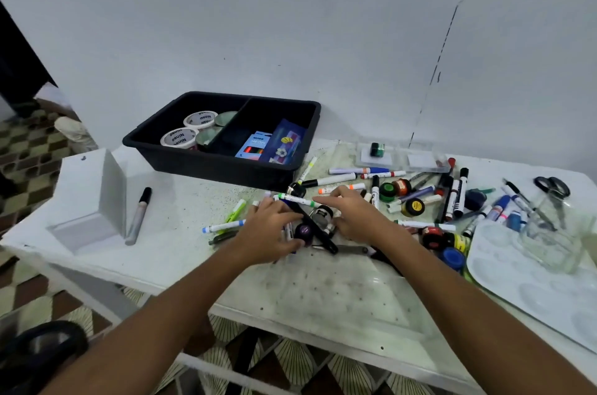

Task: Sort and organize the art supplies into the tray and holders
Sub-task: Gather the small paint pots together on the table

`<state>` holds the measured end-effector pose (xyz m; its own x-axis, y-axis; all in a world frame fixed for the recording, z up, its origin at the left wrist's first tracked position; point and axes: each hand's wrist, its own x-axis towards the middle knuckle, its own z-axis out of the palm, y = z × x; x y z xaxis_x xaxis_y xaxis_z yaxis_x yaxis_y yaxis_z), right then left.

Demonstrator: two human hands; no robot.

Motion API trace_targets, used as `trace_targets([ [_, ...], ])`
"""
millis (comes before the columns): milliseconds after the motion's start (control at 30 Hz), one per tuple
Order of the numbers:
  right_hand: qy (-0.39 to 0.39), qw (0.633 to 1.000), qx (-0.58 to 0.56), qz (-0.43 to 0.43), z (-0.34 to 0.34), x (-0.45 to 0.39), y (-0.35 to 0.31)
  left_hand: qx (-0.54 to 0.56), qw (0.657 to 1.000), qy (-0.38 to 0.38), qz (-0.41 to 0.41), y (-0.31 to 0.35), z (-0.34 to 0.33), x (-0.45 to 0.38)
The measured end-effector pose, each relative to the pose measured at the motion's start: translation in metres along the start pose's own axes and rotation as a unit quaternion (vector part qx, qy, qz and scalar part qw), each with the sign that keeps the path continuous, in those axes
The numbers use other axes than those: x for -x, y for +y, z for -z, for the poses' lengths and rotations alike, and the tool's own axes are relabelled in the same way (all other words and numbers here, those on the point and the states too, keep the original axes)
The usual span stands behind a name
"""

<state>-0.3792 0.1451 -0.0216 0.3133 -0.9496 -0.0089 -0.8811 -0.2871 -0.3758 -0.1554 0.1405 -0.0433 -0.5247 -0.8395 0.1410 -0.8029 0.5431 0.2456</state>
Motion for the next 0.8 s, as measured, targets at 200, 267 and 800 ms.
trace_targets([
  [200,-0.057,0.997,0.057,0.014,-0.004,-0.026,0.005,-0.01,1.0,-0.023,0.01,0.008,-0.006,-0.011],
  [267,-0.045,0.997,0.05,0.024,0.0,-0.025,0.006,-0.001,1.0,-0.022,0.015,0.008,-0.006,-0.013],
  [800,-0.03,0.992,-0.109,0.052,0.003,0.057,-0.038,0.2,0.974,-0.046,-0.094,0.011,0.034,0.033],
])
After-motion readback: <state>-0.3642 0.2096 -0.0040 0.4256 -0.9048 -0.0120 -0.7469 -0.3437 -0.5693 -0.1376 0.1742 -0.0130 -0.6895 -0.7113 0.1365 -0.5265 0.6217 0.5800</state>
